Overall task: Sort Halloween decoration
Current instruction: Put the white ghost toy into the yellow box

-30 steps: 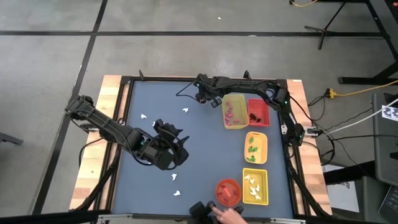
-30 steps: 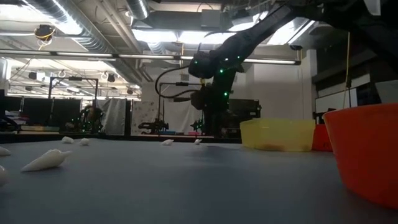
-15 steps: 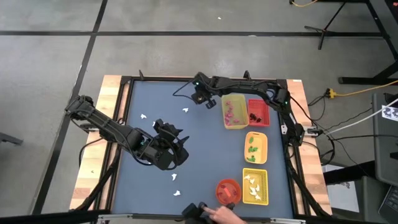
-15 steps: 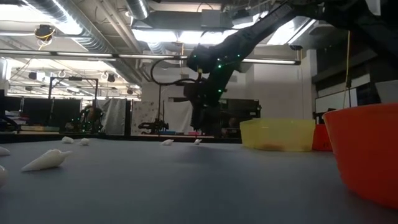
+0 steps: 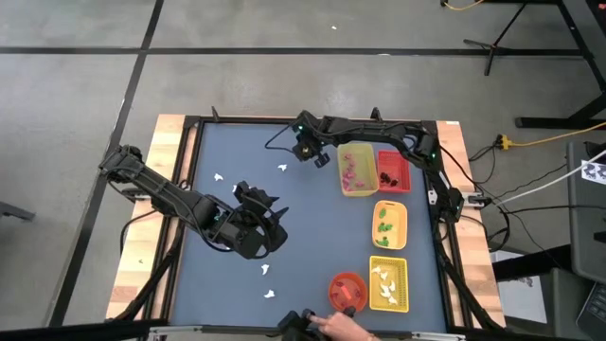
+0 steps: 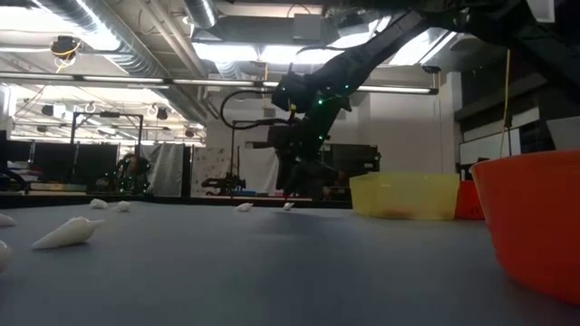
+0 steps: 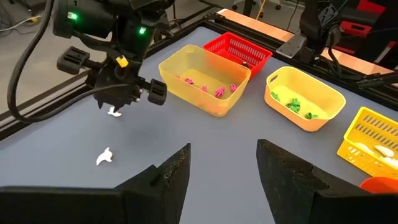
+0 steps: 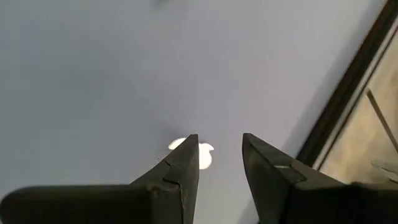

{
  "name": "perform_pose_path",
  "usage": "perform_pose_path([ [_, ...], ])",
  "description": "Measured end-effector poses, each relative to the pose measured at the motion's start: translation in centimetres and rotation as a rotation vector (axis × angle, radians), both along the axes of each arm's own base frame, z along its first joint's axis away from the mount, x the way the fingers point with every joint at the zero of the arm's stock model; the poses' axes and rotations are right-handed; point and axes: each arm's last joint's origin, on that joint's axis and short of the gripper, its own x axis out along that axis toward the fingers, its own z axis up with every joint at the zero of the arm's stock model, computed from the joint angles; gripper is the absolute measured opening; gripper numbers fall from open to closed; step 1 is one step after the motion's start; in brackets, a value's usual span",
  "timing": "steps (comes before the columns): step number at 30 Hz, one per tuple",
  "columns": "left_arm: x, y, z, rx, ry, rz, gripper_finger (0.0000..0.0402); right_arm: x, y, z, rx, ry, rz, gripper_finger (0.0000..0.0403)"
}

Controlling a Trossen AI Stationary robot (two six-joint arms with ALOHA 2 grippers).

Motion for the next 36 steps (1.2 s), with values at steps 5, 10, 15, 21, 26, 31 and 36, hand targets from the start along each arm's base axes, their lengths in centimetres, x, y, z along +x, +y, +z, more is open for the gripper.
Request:
perform_pose_path([
  [5,0.0,0.0,0.0,-0.001,-0.001,0.0,0.0167,-0.4,-0.3,-0.2,0.06,0.005,0.047,0.0122],
  [10,0.1,0.0,0.1,-0.007,-0.014,0.0,0.0167,-0.4,-0.2,-1.0,0.069,0.028,0.095,0.0122],
  [15,0.3,-0.1,0.2,-0.02,-0.04,0.0,0.0167,-0.3,-0.3,-0.9,0.064,0.02,0.097,0.0122],
  [21,0.4,-0.2,0.4,-0.034,-0.065,0.0,0.0167,-0.4,-0.3,-0.9,0.047,0.035,0.082,0.0122],
  [26,0.5,-0.3,0.5,-0.042,-0.082,0.0,0.0167,-0.6,-0.3,-1.0,0.038,0.069,0.038,0.0122],
  [31,0.5,-0.3,0.5,-0.042,-0.081,0.0,0.0167,-1.0,-0.9,-1.0,0.042,0.073,0.023,0.0122],
  [36,0.5,-0.2,0.5,-0.042,-0.082,0.001,0.0167,-1.4,-1.1,-1.1,0.046,0.108,0.001,0.0122],
])
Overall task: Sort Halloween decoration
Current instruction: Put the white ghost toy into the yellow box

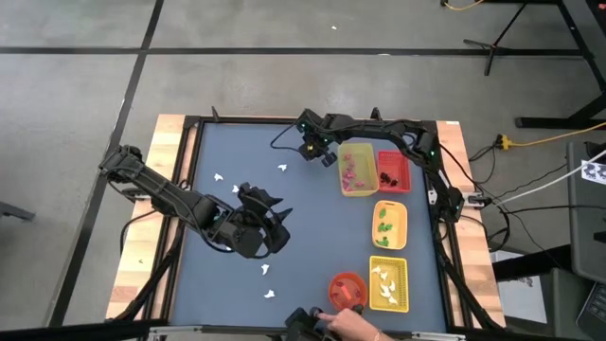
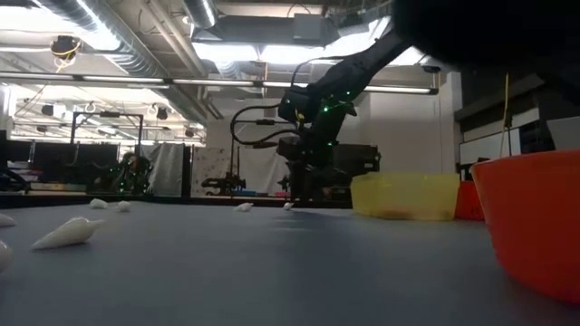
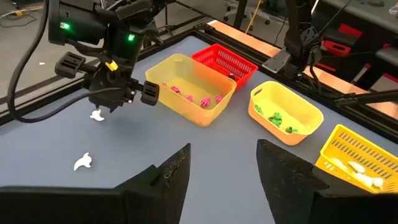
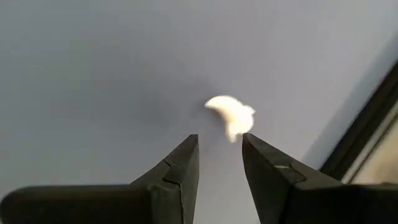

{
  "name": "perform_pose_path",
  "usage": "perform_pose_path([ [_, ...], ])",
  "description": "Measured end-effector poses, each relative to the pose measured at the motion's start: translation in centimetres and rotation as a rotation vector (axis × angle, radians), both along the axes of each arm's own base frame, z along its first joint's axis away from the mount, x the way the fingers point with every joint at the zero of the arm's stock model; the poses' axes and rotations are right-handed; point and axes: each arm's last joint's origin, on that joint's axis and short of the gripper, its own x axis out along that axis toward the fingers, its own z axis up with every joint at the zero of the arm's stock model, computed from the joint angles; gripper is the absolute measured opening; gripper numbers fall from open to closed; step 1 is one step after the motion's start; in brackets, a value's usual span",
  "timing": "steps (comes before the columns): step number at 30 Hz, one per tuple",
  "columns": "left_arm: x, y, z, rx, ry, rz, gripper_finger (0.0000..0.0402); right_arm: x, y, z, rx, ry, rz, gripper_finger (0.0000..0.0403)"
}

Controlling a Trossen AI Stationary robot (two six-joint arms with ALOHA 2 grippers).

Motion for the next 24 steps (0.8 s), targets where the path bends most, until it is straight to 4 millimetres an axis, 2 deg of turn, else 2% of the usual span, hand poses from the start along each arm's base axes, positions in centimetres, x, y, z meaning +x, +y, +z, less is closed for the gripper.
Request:
perform_pose_path([
  [5,0.2,0.6,0.0,0.007,-0.013,0.036,0.0167,-0.3,0.2,1.3,0.021,-0.024,-0.02,0.0122],
  [10,1.1,3.1,0.0,-0.008,-0.004,0.117,0.0167,-0.8,0.2,3.6,0.007,-0.066,-0.032,0.0122],
  [18,2.3,9.8,-1.1,-0.115,0.172,0.124,0.0167,-3.5,-0.9,9.5,-0.039,-0.171,-0.096,0.0122],
  [24,2.0,15.7,-3.4,-0.152,0.279,0.178,0.0167,-5.9,-2.1,12.9,-0.059,-0.245,-0.181,0.0122],
])
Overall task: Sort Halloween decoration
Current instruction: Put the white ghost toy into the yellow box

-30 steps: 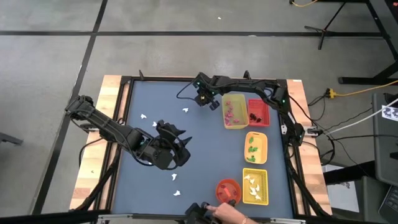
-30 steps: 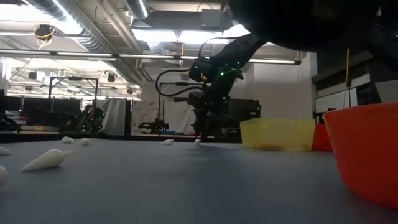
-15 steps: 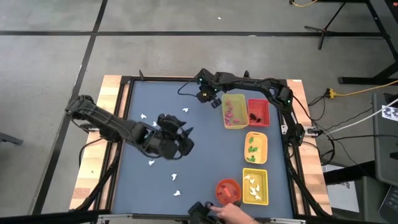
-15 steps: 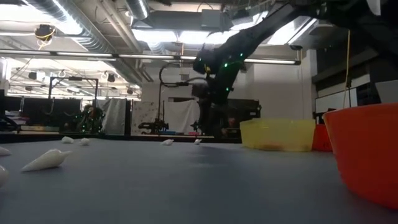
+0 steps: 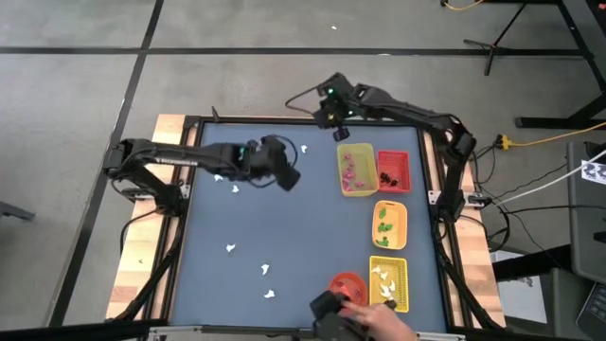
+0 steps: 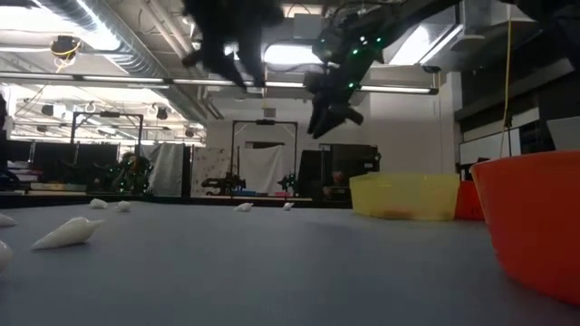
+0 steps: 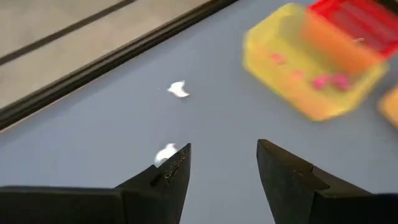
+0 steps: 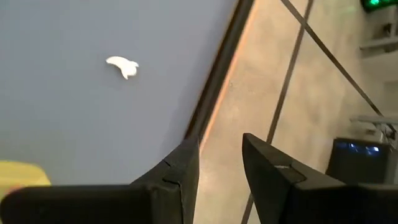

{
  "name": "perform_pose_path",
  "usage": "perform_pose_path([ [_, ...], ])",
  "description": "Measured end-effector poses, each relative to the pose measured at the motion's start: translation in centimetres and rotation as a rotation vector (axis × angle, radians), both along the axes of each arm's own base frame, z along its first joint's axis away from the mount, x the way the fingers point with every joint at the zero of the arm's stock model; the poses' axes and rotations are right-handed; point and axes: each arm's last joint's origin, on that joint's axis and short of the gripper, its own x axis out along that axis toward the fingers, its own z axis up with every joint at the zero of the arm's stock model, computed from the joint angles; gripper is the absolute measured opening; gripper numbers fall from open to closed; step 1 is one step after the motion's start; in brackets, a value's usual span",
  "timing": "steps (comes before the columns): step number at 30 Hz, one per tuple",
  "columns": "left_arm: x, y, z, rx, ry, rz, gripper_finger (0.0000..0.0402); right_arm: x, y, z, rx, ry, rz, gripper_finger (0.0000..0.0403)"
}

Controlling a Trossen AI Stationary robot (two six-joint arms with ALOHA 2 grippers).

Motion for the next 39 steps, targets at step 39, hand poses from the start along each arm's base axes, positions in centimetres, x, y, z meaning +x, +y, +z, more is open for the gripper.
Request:
perform_pose_path([
  [39,5.7,21.4,-15.8,-0.464,-0.228,0.134,0.0167,-4.9,0.3,5.0,0.159,-0.104,-0.084,0.0122],
])
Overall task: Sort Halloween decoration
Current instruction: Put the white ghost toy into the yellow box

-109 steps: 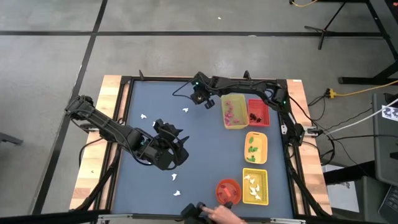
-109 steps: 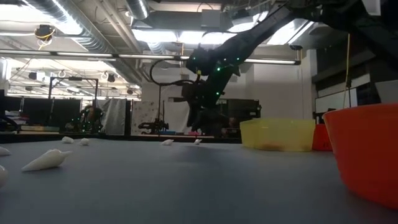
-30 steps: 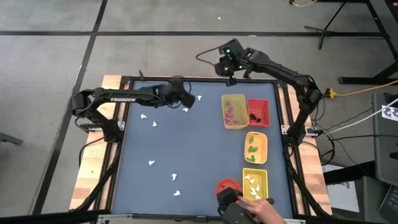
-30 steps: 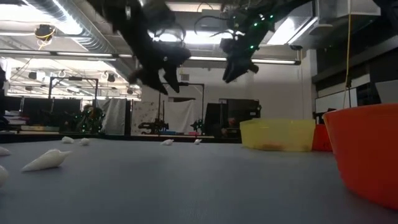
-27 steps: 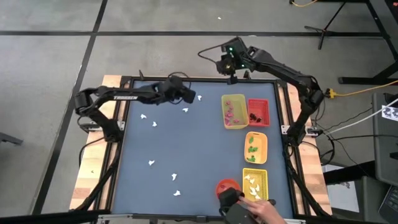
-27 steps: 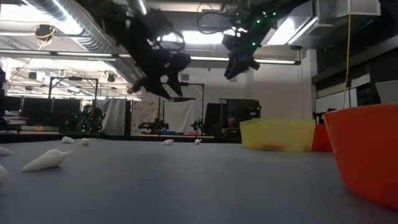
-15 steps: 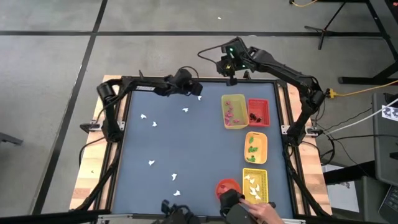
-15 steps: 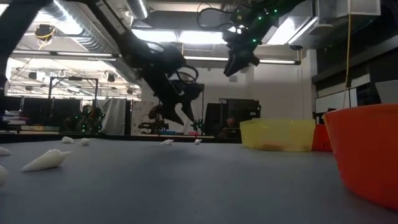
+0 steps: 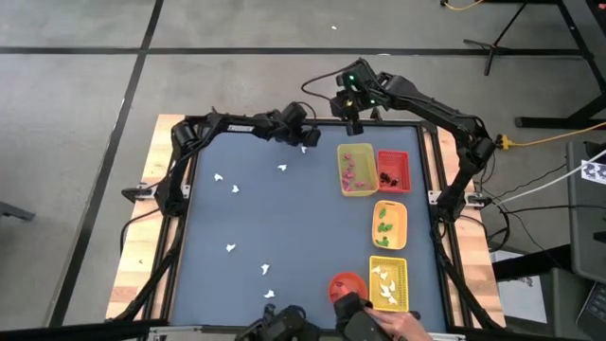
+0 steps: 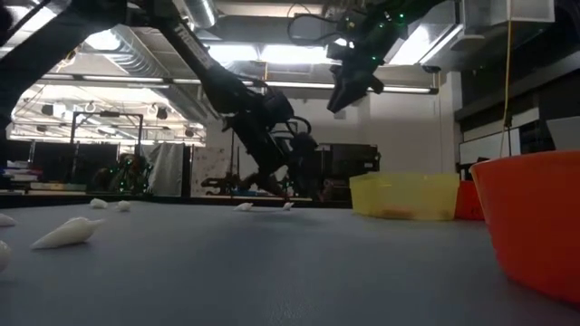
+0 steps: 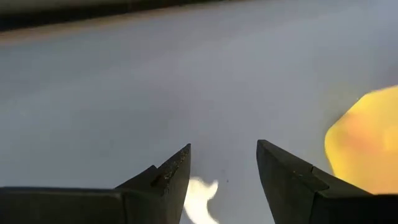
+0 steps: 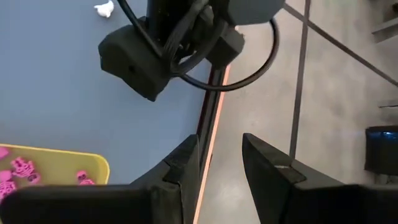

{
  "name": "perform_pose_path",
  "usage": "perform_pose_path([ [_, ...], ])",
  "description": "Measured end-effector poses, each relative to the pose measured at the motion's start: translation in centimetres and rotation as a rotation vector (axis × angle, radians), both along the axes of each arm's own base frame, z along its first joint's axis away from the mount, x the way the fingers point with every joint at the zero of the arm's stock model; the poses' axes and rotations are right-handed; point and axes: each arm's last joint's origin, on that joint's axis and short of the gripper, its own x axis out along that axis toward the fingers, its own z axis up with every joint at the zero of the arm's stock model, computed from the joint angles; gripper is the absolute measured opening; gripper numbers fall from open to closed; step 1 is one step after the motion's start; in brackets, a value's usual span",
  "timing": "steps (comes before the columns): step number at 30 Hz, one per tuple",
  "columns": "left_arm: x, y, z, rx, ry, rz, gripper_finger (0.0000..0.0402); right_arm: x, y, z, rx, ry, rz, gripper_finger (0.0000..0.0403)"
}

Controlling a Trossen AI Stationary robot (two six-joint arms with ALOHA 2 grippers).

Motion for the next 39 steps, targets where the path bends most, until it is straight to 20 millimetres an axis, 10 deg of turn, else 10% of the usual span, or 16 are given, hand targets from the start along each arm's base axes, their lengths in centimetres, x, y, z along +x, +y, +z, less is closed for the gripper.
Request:
perform_pose_path([
  [39,-0.3,-0.8,-0.5,-0.18,0.025,-0.087,0.0167,-0.2,0.2,-0.3,0.023,0.03,0.002,0.0122],
])
